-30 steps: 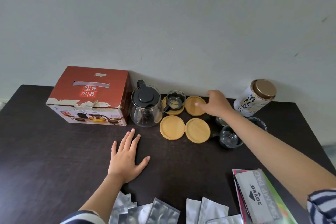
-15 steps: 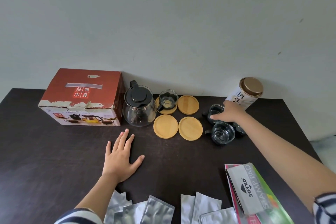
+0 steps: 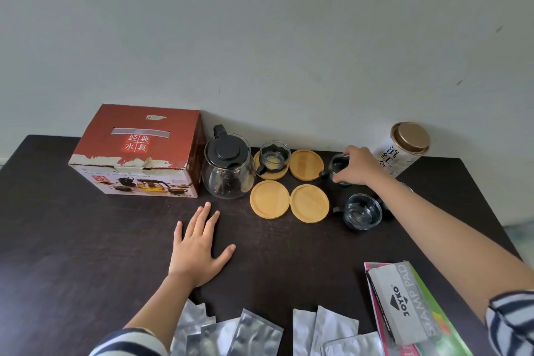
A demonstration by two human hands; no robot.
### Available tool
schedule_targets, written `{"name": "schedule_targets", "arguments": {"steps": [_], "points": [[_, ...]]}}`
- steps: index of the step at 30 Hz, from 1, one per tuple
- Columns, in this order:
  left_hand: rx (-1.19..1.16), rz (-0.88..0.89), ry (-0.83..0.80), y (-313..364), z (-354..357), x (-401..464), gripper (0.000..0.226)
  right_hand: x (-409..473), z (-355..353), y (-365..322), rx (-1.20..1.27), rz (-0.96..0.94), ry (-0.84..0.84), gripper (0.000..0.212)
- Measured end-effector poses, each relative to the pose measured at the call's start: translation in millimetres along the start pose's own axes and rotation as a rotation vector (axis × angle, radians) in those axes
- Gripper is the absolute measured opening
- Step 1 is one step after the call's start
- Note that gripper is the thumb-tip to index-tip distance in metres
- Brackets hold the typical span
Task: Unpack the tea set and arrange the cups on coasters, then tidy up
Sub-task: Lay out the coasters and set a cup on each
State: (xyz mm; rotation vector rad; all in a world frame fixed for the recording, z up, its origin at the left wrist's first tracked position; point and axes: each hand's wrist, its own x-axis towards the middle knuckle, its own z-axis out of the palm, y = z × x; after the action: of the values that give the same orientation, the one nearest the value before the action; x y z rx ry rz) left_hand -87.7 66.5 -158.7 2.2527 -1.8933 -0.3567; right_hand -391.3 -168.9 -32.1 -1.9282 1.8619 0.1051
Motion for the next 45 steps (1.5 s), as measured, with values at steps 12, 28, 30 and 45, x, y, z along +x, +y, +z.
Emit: {"name": "schedule_targets", "arguments": {"steps": [12, 28, 30, 45], "points": [[0.025, -0.010, -0.023, 1.3, -2.5, 0.3, 0.084, 30.3, 6.6, -53.6, -0.122, -0.252, -0.078, 0.089], [0.022, -0.007, -0.013, 0.3, -2.0, 0.6, 0.083, 16.0, 0.9, -42.2, -0.033, -0.268, -0.058, 0.100], [0.012, -0.005, -0.002, -0.1, -1.1, 0.3, 0.083, -1.5, -5.5, -30.3, -0.036, -0.254, -0.097, 0.097], [0.024, -0.003, -0.011, 0.2, -0.4, 0.4, 0.085, -71.5, 21.8, 47.8, -0.428, -0.173, -0.121, 0.102]]}}
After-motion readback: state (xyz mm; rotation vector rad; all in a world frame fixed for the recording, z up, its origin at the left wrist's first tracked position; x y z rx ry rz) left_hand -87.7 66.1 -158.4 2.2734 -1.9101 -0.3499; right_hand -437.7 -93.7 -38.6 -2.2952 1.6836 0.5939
